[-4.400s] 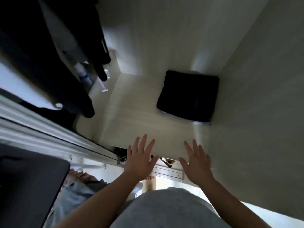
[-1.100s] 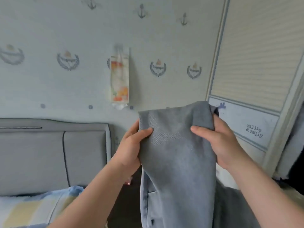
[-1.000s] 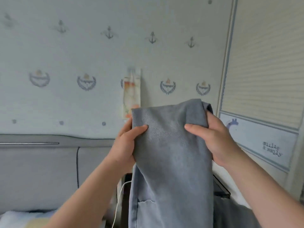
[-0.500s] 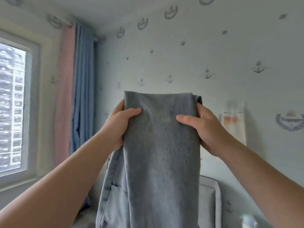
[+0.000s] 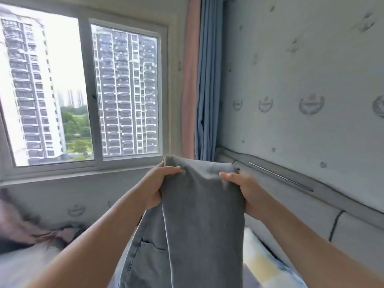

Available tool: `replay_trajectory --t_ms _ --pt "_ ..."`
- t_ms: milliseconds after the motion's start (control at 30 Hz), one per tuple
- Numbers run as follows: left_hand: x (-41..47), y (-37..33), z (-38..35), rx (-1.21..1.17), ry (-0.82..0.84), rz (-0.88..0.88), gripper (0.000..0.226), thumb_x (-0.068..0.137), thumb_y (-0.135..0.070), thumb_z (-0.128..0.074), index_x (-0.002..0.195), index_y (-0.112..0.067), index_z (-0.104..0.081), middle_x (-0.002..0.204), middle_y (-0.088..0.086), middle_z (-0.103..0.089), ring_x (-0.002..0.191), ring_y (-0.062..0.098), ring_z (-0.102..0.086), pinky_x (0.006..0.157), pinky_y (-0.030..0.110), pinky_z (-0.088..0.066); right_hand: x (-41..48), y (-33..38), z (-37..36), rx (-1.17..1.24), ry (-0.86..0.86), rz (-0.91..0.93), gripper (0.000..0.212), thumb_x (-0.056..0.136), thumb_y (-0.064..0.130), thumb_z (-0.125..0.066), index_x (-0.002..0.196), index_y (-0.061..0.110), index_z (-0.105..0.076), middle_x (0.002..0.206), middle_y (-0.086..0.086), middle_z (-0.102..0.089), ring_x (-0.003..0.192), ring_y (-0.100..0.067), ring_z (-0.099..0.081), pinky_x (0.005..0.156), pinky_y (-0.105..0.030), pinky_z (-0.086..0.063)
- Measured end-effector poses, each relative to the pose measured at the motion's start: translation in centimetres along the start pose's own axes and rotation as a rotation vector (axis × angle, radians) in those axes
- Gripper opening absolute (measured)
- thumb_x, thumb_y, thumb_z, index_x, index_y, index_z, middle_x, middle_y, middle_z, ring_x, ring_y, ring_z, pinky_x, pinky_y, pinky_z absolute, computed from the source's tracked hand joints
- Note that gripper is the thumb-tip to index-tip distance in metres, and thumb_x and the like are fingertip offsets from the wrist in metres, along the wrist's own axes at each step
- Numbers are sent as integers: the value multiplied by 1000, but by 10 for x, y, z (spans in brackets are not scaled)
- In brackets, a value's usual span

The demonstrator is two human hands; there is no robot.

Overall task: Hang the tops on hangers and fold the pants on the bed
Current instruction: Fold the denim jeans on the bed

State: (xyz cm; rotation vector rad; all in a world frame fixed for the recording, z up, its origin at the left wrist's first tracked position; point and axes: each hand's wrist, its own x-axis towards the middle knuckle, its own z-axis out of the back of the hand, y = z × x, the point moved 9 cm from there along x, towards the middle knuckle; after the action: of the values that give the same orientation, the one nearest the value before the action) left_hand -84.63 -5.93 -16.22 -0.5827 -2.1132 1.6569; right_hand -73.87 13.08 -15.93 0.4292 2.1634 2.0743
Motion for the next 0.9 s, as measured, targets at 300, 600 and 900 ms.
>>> replay_trajectory --t_ms 300,600,900 --pt "-55 231 72 -366 -274 347 46 83 -21 -66 123 2 -66 117 19 -69 98 27 -70 87 35 -52 -33 -238 -14 308 270 -437 40 91 31 -64 128 17 -68 132 -13 -65 122 -26 -63 95 -36 -51" --pt "-146 368 59 -298 -461 472 88 79 -41 -80 152 -15 -39 140 10 -59 121 34 -62 100 50 -51 -68 -319 -35 382 395 -559 42 86 10 -66 127 7 -66 123 -22 -67 109 -34 -68 83 -40 -58" --pt "-140 389 -9 10 -324 538 46 85 -13 -77 129 -9 -62 115 11 -74 106 30 -70 99 51 -53 -49 -333 -29 560 428 -611 45 87 19 -58 131 9 -63 129 -16 -64 119 -29 -62 101 -40 -47"
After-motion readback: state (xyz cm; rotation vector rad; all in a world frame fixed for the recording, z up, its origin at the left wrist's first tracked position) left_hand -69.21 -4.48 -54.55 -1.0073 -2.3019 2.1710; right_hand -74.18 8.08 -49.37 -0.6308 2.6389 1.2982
